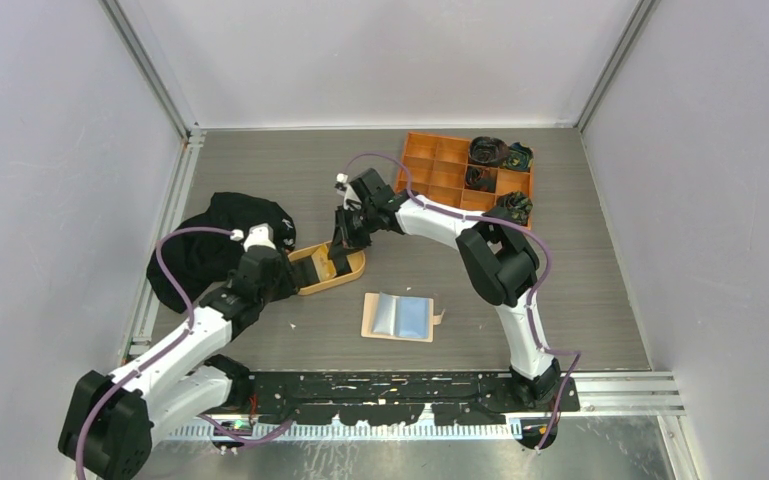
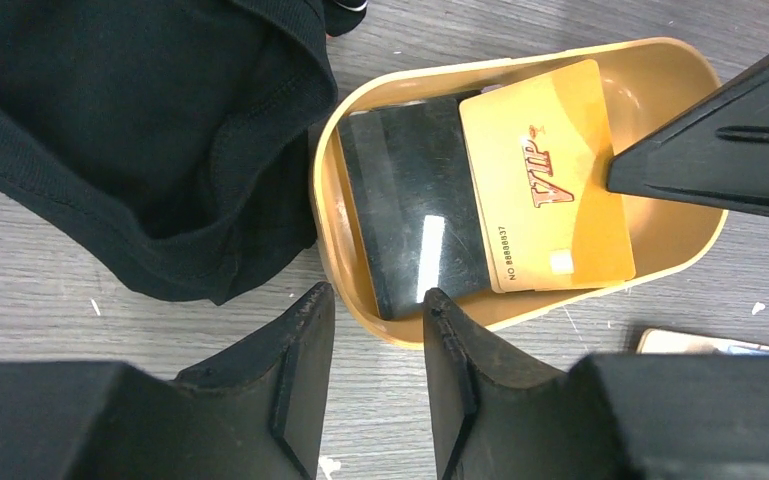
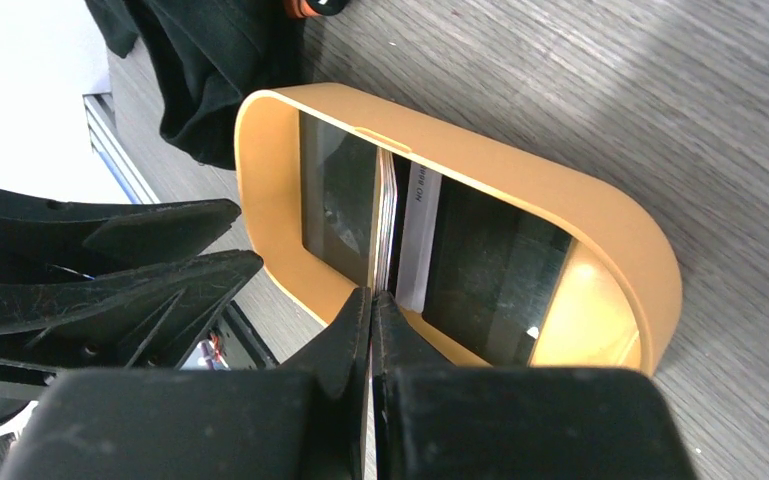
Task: Put the credit cards into the card holder
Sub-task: Pick up the credit card from the storage box.
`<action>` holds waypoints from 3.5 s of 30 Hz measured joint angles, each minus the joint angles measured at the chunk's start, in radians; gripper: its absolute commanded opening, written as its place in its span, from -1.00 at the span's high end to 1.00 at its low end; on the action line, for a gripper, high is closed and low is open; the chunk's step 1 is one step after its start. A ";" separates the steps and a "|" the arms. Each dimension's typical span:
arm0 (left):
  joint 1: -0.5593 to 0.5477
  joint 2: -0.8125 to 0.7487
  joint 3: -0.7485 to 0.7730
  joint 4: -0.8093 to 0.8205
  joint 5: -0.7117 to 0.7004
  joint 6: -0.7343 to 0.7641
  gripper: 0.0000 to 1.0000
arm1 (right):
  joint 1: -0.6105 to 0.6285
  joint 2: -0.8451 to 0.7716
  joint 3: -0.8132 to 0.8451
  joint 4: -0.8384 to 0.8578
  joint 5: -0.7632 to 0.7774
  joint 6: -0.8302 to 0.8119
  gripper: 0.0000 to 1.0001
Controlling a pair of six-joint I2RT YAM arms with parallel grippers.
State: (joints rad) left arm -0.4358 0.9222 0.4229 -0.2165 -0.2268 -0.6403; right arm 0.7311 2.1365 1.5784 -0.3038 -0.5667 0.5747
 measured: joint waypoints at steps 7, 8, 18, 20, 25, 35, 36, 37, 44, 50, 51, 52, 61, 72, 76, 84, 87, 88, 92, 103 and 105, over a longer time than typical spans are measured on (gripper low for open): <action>0.007 0.031 0.000 0.010 0.012 0.003 0.31 | 0.000 -0.002 0.000 -0.027 0.019 -0.010 0.98; 0.008 0.034 0.000 0.013 0.013 0.003 0.32 | 0.000 -0.002 0.000 -0.027 0.020 -0.010 0.97; 0.016 0.082 0.000 0.039 0.027 0.017 0.38 | -0.005 0.008 0.002 -0.026 0.001 0.008 0.77; 0.018 0.087 0.000 0.041 0.029 0.017 0.38 | -0.010 0.016 0.004 -0.026 -0.007 0.015 0.69; 0.019 0.089 -0.001 0.043 0.032 0.017 0.39 | -0.020 0.036 0.006 -0.026 -0.012 0.029 0.55; 0.025 0.097 -0.005 0.048 0.033 0.018 0.40 | -0.033 0.077 0.002 0.038 -0.055 0.102 0.43; 0.026 0.097 -0.007 0.049 0.032 0.017 0.40 | -0.035 0.079 -0.003 0.056 -0.064 0.116 0.44; 0.026 0.097 -0.008 0.050 0.032 0.018 0.39 | -0.038 0.079 -0.010 0.075 -0.074 0.130 0.46; 0.027 0.099 -0.010 0.056 0.039 0.014 0.39 | -0.047 0.079 -0.035 0.256 -0.192 0.241 0.59; 0.019 0.117 -0.010 0.113 0.105 0.012 0.40 | 0.001 0.079 -0.045 0.287 -0.247 0.264 0.52; 0.019 0.119 -0.010 0.114 0.107 0.012 0.40 | 0.007 0.079 -0.044 0.277 -0.247 0.256 0.50; 0.019 0.121 -0.010 0.117 0.109 0.011 0.40 | 0.013 0.079 -0.038 0.249 -0.245 0.237 0.48; 0.019 0.132 -0.010 0.131 0.119 0.012 0.40 | 0.011 0.080 0.085 -0.032 -0.101 -0.011 0.04; 0.019 0.153 -0.010 0.156 0.127 0.012 0.40 | 0.007 0.085 0.171 -0.232 0.060 -0.241 -0.33; 0.019 0.155 -0.010 0.160 0.134 0.012 0.40 | 0.008 0.110 0.194 -0.246 0.059 -0.262 -0.32; 0.021 0.168 -0.008 0.172 0.141 0.012 0.41 | 0.009 0.144 0.214 -0.241 -0.019 -0.252 -0.18; 0.022 0.178 -0.006 0.180 0.147 0.011 0.42 | 0.009 0.148 0.212 -0.226 -0.057 -0.227 -0.10; 0.022 0.180 -0.005 0.183 0.150 0.011 0.41 | 0.009 0.148 0.209 -0.217 -0.072 -0.214 -0.08; 0.022 0.183 -0.003 0.186 0.161 0.011 0.42 | 0.008 0.148 0.183 -0.157 -0.137 -0.156 0.04; 0.022 0.189 0.000 0.189 0.171 0.000 0.42 | 0.002 0.144 0.114 -0.053 -0.188 -0.051 0.03; 0.022 0.189 0.000 0.189 0.172 -0.003 0.42 | 0.000 0.129 0.114 -0.074 -0.150 -0.073 -0.03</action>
State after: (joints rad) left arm -0.4137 1.1110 0.4229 -0.0277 -0.0551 -0.6430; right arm 0.7315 2.2658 1.6920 -0.3782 -0.7166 0.5018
